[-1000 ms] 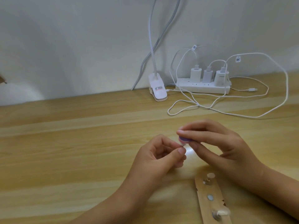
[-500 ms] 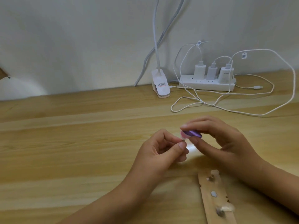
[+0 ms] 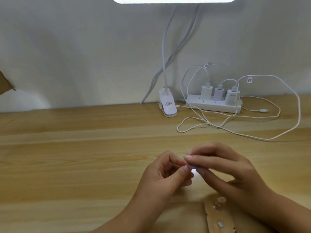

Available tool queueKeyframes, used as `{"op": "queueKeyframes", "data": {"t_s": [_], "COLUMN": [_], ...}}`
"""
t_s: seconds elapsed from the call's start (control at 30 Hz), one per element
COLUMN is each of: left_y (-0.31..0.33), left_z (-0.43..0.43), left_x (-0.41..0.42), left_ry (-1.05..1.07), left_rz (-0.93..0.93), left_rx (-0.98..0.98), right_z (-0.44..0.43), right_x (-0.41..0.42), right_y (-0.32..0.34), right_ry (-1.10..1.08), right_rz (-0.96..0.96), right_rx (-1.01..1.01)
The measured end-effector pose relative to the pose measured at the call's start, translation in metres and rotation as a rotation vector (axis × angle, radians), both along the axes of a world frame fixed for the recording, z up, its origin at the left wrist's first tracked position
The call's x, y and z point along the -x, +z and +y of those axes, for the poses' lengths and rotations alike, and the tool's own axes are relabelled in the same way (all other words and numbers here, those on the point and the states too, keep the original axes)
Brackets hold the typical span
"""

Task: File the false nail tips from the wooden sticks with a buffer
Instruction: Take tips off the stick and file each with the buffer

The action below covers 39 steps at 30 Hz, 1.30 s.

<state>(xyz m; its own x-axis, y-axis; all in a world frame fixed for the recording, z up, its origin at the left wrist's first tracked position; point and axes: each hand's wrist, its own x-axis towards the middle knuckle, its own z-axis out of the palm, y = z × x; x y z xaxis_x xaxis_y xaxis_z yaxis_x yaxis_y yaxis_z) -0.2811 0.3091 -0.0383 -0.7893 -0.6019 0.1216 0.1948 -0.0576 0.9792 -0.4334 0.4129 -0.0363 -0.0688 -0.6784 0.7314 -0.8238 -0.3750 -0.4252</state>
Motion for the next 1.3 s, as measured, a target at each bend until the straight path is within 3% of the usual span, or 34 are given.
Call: {"op": "queueKeyframes", "data": {"t_s": [0.23,0.4,0.53,1.0,1.2,1.3], "left_y": [0.002,0.001,-0.003,0.006,0.004,0.003], "left_z": [0.002,0.001,-0.001,0.006,0.005,0.005], "left_x": [0.001,0.002,0.003,0.002,0.000,0.000], "left_ry": [0.017,-0.010,0.007,-0.029,-0.025,-0.019], "left_rz": [-0.013,-0.016,-0.044,-0.100,-0.106,-0.114], "left_rx": [-0.019,-0.029,-0.013,0.044,0.089,0.085], "right_z": [0.002,-0.001,0.001,0.004,0.006,0.008], "right_x": [0.003,0.011,0.011,0.000,0.000,0.002], "right_y": [-0.003,0.004,0.006,0.001,0.001,0.001], "right_ry": [-0.042,-0.017,0.043,0.062,0.059,0.059], "right_rz": [-0.009,-0.499,-0.598,-0.269,-0.248,-0.336], "right_rx": [-0.014,-0.148,-0.121,-0.168,-0.187,-0.194]}}
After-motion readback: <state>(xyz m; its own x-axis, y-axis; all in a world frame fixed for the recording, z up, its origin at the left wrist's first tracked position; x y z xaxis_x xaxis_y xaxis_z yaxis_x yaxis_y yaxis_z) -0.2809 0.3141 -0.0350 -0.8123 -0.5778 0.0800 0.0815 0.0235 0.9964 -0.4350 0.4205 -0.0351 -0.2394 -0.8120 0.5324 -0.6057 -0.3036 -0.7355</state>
